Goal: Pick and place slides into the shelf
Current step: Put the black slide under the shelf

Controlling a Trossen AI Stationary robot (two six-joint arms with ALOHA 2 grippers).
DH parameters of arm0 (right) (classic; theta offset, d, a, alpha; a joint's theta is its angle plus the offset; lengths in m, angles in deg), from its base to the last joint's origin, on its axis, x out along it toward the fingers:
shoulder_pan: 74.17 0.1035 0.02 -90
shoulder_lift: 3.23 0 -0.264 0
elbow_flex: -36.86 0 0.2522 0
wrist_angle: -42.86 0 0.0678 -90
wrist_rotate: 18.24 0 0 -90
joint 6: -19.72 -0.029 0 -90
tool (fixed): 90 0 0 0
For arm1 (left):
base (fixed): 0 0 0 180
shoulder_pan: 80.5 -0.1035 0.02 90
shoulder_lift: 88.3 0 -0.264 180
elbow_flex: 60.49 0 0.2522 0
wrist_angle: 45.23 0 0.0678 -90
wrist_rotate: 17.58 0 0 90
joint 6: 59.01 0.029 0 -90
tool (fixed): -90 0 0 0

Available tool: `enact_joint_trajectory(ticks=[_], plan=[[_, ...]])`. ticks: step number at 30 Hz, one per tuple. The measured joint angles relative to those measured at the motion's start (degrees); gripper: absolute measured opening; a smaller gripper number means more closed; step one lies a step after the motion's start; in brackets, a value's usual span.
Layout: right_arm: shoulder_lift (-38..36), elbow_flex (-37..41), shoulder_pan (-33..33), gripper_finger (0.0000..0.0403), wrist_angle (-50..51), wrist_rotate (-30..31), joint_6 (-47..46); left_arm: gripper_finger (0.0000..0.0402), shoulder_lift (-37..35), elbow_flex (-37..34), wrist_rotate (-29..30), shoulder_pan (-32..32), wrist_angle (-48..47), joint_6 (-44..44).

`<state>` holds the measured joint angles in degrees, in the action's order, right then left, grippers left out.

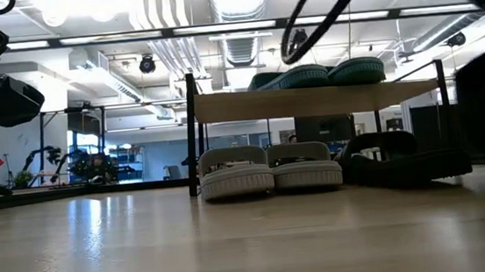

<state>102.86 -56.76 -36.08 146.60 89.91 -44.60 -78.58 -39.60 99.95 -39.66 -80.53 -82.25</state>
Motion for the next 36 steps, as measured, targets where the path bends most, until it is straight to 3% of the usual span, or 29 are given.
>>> enact_joint_trajectory(ticks=[5,9,13,20,26,36], plan=[[0.0,0.7,-0.8,0.0012,0.0,5.1,9.7,0.0207,0.0,0.0,0.0,0.0,0.0,0.0],[0.0,3.4,-0.7,0.0012,0.0,5.6,14.8,0.0207,0.0,0.0,0.0,0.0,0.0,0.0],[0.0,6.6,-0.8,0.0012,0.0,6.4,15.0,0.0207,0.0,0.0,0.1,0.0,0.0,0.0],[-0.2,9.4,-1.7,0.0013,0.0,15.5,14.9,0.0207,0.0,0.0,0.2,0.0,0.0,0.1],[-3.2,13.2,-3.3,0.0013,-2.3,18.5,14.9,0.0207,0.0,0.0,0.5,0.0,0.0,0.1],[-8.2,21.8,-3.5,0.0013,-5.6,17.5,14.9,0.0207,0.3,0.0,1.9,0.0,0.0,0.0]])
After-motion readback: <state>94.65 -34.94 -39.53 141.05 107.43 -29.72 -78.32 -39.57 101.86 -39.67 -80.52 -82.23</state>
